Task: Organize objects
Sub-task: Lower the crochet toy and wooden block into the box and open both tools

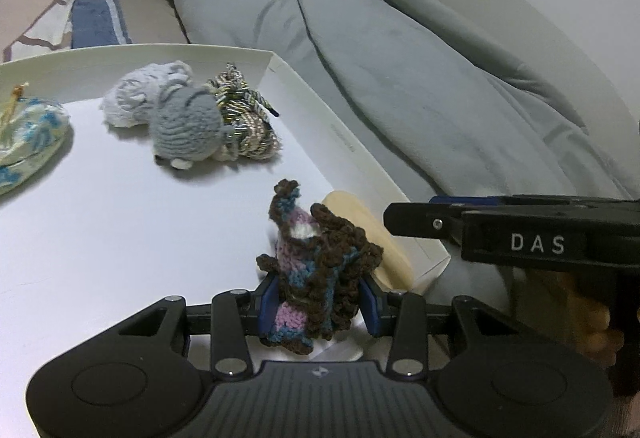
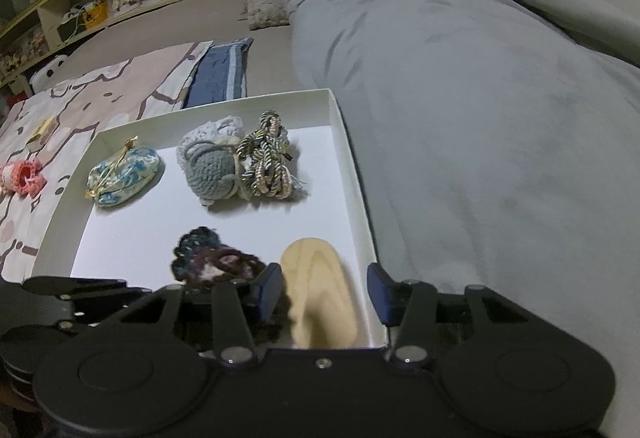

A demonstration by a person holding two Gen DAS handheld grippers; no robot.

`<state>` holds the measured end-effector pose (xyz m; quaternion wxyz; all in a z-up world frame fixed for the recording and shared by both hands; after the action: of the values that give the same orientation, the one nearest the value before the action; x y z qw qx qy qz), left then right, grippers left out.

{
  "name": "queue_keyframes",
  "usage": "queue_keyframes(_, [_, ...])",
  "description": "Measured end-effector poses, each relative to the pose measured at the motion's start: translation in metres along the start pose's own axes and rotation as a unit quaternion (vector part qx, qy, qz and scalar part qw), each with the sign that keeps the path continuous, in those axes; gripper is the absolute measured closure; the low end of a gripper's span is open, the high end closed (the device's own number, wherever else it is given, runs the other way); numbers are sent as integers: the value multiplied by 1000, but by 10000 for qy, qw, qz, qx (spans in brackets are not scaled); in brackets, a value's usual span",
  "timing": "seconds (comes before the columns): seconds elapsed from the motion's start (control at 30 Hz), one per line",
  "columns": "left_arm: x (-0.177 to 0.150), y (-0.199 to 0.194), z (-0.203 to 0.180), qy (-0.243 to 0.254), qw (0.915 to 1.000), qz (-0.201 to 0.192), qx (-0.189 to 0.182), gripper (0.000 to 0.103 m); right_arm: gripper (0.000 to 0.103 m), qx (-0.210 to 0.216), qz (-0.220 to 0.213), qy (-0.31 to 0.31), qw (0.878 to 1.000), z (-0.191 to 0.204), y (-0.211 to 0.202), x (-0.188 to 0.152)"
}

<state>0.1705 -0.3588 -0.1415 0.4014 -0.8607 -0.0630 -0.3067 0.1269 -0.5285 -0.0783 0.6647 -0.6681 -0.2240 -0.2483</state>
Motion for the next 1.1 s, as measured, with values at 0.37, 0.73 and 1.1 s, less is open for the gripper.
queue_keyframes(0.37, [-1,-20,10,155,9995,61,255,59,54,-19,65,105,9999,-1,-6,-1])
queue_keyframes(0.73, [8,-41,8,195,9990,93,384,31,41,-10,37,345,9994,4,-17,-5])
queue_keyframes(1.1, [11,-74,6,262,9978,66,608,6,17,-231,-114,419,9988,8,-40,-14])
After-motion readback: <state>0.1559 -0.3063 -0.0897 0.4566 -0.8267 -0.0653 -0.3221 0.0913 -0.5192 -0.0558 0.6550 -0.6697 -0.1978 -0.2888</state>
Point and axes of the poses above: each gripper's, at about its wrist camera, not at the fingertips, and y roughly the way its jaws point, z to its left, x to its top, the point moved 1 cm from there along y, roughly the way its jaws point, and after that the axes turned 2 degrees about -y, right-handed, at the moved point
